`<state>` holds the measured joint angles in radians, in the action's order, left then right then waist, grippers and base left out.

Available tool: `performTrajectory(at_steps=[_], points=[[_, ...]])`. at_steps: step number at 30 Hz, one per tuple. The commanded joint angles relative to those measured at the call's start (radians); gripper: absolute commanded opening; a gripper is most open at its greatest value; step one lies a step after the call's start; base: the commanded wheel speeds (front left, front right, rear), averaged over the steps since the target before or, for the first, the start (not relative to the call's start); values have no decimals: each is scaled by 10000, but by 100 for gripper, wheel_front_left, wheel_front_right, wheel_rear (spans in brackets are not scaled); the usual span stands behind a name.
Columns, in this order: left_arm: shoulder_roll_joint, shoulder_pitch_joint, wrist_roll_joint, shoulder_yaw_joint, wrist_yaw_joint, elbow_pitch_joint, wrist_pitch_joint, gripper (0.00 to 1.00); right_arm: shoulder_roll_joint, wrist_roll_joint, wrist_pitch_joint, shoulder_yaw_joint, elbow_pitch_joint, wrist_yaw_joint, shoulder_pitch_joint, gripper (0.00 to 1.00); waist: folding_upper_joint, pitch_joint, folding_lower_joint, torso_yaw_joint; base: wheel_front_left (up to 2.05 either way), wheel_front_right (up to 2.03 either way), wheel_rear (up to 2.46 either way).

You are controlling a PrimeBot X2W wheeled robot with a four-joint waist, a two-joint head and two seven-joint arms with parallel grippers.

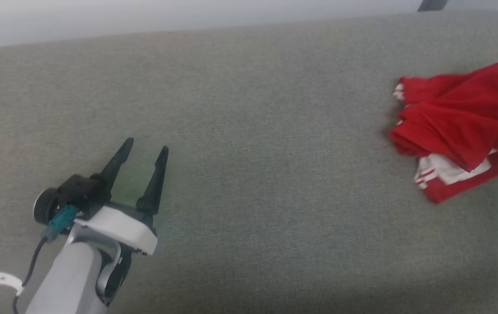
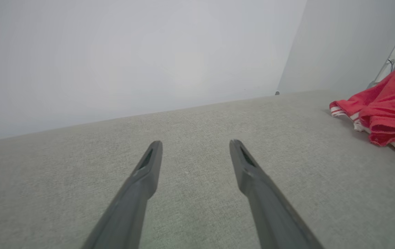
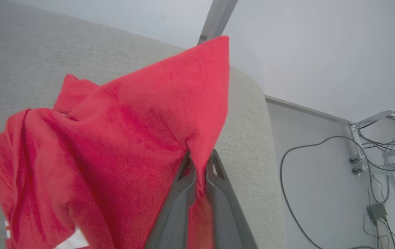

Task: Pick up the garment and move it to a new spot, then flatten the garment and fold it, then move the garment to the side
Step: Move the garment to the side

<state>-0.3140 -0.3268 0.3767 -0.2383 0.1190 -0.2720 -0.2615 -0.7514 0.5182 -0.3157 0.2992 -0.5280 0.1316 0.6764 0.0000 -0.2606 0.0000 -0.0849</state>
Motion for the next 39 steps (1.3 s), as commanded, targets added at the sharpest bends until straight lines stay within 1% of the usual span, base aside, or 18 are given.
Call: performTrajectory(at_steps=[1, 5, 10, 18, 20, 29, 34, 35, 36, 39], points=[[-25, -216, -25, -45, 15, -54, -43, 100, -65, -31, 147, 70, -164, -21, 208, 0, 0, -186, 0, -157, 0, 0, 0], [-30, -660, -57, -309, 63, -218, -42, 100, -211, -233, 632, 292, -866, -22, 707, 0, 0, -434, 0, -311, 0, 0, 0], [11, -1152, -106, -613, 86, -380, -43, 100, -226, -552, 1207, 495, -1751, -21, 1230, 0, 0, -747, 0, -432, 0, 0, 0], [-8, -1859, -98, -1062, 99, -602, -43, 100, -218, -1395, 2286, 291, -3495, -22, 1960, 0, 0, -1232, 0, -441, 0, 0, 0], [-11, -1947, -86, -1104, 98, -625, -43, 100, -202, -1550, 2440, 244, -3728, -22, 2075, 0, 0, -1300, 0, -434, 0, 0, 0], [-56, -2616, -5, -1522, 115, -785, -43, 100, 335, -2188, 3381, 172, -5489, -21, 2893, 0, 0, -1850, 0, -330, 0, 0, 0], [-92, -2851, 55, -1688, 119, -867, -43, 100, 701, -2502, 3504, 275, -6386, -21, 3233, 0, 0, -2008, 0, -271, 0, 0, 0], [-100, -2896, 63, -1710, 119, -884, -43, 100, 790, -2495, 3474, 274, -6527, -21, 3302, 1, 0, -2023, 0, -264, 0, 0, 0], [-101, -2937, 82, -1734, 118, -896, -43, 100, 848, -2481, 3502, 238, -6665, -21, 3374, 11, 0, -2035, 0, -259, 0, 0, 0], [-127, -2978, 145, -1799, 120, -959, -43, 100, 966, -2609, 3608, 250, -6970, -21, 3513, 32, 0, -2037, 0, -249, 0, 0, 0]])
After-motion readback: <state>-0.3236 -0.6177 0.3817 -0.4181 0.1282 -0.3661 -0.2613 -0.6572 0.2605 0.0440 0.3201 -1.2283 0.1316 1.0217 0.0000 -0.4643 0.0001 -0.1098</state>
